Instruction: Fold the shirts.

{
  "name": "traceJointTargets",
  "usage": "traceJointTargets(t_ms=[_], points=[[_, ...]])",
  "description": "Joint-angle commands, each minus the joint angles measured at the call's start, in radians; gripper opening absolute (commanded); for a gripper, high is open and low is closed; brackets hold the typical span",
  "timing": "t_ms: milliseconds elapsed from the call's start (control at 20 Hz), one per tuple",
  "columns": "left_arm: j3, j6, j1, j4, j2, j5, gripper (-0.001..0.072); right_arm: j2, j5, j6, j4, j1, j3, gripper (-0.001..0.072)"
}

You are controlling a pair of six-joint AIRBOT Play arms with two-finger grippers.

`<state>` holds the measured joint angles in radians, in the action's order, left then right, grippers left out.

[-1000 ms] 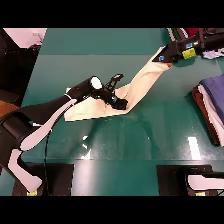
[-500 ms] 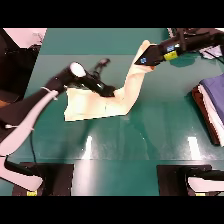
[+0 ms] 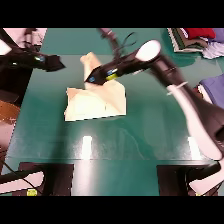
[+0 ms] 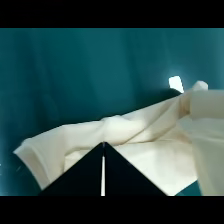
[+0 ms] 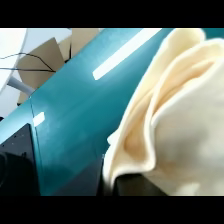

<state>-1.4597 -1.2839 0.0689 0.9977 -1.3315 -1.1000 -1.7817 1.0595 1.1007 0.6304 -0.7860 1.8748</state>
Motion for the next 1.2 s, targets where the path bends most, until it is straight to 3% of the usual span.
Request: traceJointTargets(t_ms=[0, 50, 150, 250, 450, 700, 750, 850, 1150], points=[[-0.002, 0.001, 0.116, 0.013, 0.055, -0.035, 0.0027, -0.144, -0.148, -0.079, -0.036, -0.117, 0.058, 0.0477], [-0.002, 0.001, 0.129, 0.014, 0.055, -0.052, 0.0027, -0.178, -0.124, -0.078, -0.037, -0.125, 0.102, 0.0605], [-0.002, 0.001, 0.134, 0.015, 0.055, -0.087, 0.0028, -0.203, -0.014, -0.071, -0.019, -0.105, 0.175, 0.051], [-0.002, 0.002, 0.133, 0.014, 0.055, -0.112, 0.0027, -0.18, 0.113, 0.014, 0.045, -0.042, 0.169, 0.0431], [-0.002, 0.01, 0.133, 0.014, 0.055, -0.154, 0.0027, -0.054, 0.285, 0.074, 0.09, 0.156, -0.084, 0.0431], [-0.002, 0.01, 0.133, 0.014, 0.055, -0.156, 0.0027, 0.135, 0.158, 0.16, 0.094, 0.402, -0.525, 0.0434], [-0.002, 0.01, 0.133, 0.014, 0.055, -0.155, 0.0027, 0.154, 0.117, 0.159, 0.094, 0.43, -0.585, 0.0479], [-0.002, 0.01, 0.133, 0.014, 0.055, -0.145, 0.0027, 0.156, 0.059, 0.159, 0.084, 0.455, -0.657, 0.0694], [-0.002, 0.035, 0.133, 0.014, 0.054, -0.127, 0.0027, 0.011, 0.041, 0.127, -0.08, 0.409, -0.599, 0.0696]])
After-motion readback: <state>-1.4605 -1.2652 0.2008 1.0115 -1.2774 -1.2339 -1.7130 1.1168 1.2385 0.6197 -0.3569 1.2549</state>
